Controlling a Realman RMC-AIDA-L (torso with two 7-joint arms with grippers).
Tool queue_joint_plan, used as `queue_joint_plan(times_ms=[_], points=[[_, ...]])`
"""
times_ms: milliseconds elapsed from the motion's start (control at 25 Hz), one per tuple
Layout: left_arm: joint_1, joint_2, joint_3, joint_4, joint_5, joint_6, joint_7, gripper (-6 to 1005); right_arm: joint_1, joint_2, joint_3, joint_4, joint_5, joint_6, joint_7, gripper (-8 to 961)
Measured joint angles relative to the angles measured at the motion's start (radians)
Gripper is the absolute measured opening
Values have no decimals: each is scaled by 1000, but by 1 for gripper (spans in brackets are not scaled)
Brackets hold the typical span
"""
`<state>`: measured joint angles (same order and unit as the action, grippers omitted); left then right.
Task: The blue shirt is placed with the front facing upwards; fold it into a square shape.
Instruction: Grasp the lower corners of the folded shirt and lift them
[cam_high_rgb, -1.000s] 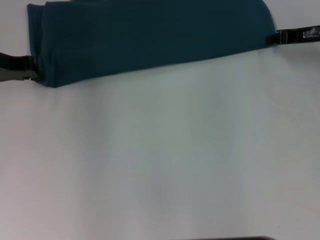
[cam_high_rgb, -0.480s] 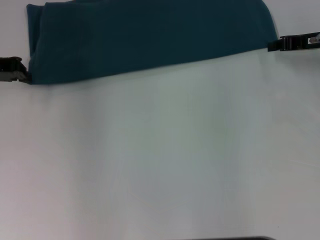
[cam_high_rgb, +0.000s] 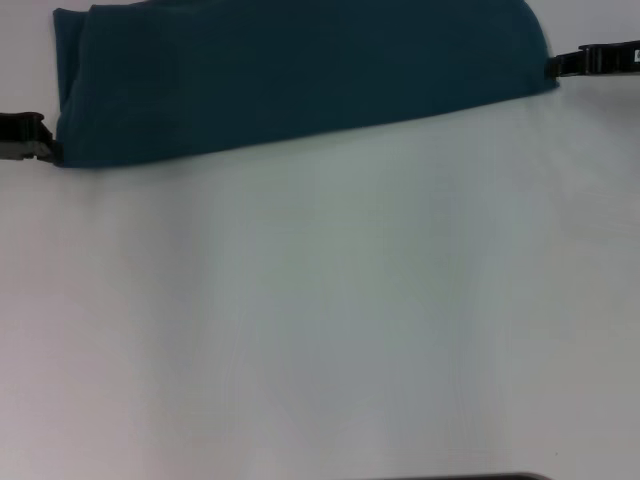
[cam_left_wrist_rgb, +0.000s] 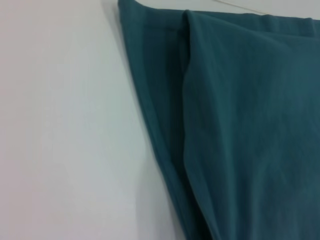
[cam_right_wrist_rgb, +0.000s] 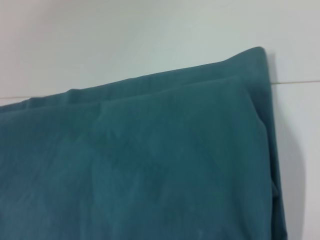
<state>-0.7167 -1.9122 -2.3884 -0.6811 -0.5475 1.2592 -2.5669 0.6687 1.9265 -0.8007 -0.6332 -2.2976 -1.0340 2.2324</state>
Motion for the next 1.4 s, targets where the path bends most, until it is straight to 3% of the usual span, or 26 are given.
queue_joint_plan(times_ms=[80,280,640,1080,1400], points=[[-2,-1,0,0,0,-1,2,5,6,1,-7,3,-10,5,-1,175],[-3,-2,0,0,0,-7,10,5,27,18,-10,19,-67,58,-2,395],[-3,-5,0,1,0,-13,15,6,48,26,-13,62,-102,139,-14,499],[-6,-8,0,0,0,-10,14,6,55,25,-32,69,-105,191,-15,503],[-5,-10,0,0,0,-9,11,6,90,32,-38,153,-99,269,-67,504]])
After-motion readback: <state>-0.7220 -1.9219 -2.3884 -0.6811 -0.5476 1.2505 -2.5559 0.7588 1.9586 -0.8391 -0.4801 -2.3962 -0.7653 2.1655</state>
